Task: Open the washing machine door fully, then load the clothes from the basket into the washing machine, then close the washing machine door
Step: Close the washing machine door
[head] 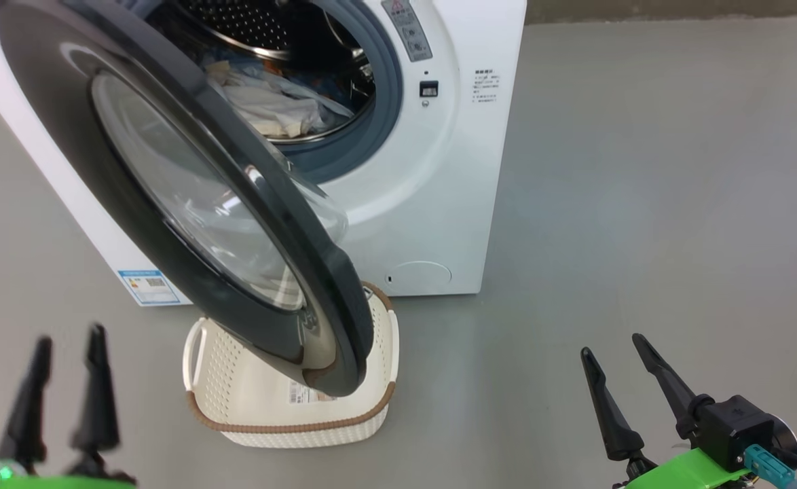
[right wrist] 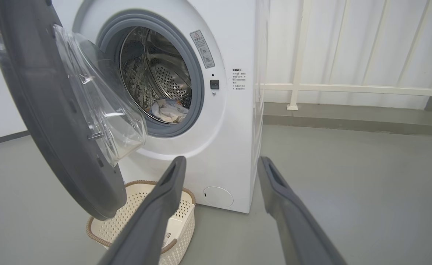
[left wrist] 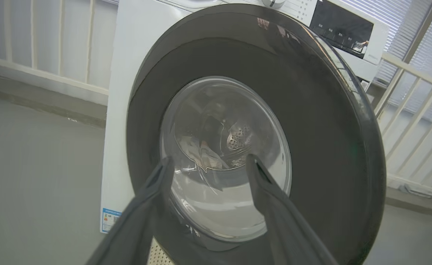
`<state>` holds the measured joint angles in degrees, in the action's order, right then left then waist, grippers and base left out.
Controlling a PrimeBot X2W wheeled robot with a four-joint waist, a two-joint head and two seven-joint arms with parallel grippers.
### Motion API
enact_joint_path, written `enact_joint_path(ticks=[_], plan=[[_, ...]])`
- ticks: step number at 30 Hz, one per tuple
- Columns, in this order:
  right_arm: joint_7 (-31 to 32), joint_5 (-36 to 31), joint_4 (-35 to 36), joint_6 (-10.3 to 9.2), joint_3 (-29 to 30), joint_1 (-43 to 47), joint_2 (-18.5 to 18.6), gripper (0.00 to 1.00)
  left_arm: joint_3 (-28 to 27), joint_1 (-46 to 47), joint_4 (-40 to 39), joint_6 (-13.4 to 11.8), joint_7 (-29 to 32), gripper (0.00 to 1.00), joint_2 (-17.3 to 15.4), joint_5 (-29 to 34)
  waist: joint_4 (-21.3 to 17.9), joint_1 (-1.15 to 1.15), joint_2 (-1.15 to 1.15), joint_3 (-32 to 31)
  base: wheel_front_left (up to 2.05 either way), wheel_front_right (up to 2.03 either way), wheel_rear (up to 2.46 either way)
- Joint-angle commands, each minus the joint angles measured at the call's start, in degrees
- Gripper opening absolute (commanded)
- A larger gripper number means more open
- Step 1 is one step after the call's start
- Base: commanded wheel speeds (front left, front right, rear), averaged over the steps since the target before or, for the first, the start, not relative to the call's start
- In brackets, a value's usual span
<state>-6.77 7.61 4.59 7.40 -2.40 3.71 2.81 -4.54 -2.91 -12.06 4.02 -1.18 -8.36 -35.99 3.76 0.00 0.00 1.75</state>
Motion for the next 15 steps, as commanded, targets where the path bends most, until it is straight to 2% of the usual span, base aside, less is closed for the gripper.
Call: enact_joint_path(ticks=[1, 5, 15], plan=[[0.0, -0.1, 1.7, 0.09, -1.0, -0.1, 0.1, 1.00, -0.5, -0.2, -1.0, -1.7, -1.7, 1.00, -1.2, 4.1, 0.3, 0.00, 0.00, -0.7, 0.00, 0.00, 0.00], [0.1, 0.0, 1.6, 0.09, -0.7, 0.8, 0.1, 1.00, 2.0, -3.3, 0.7, -4.9, -4.0, 1.00, -1.8, 12.8, 0.6, 0.00, 0.00, -1.6, 0.00, 0.00, 0.00], [0.5, 0.4, 1.4, 0.09, -0.1, 2.6, 0.1, 1.00, 4.7, -5.5, 5.3, -6.5, -5.6, 1.00, -3.0, 18.8, 0.8, 0.00, 0.00, -2.6, 0.00, 0.00, 0.00]])
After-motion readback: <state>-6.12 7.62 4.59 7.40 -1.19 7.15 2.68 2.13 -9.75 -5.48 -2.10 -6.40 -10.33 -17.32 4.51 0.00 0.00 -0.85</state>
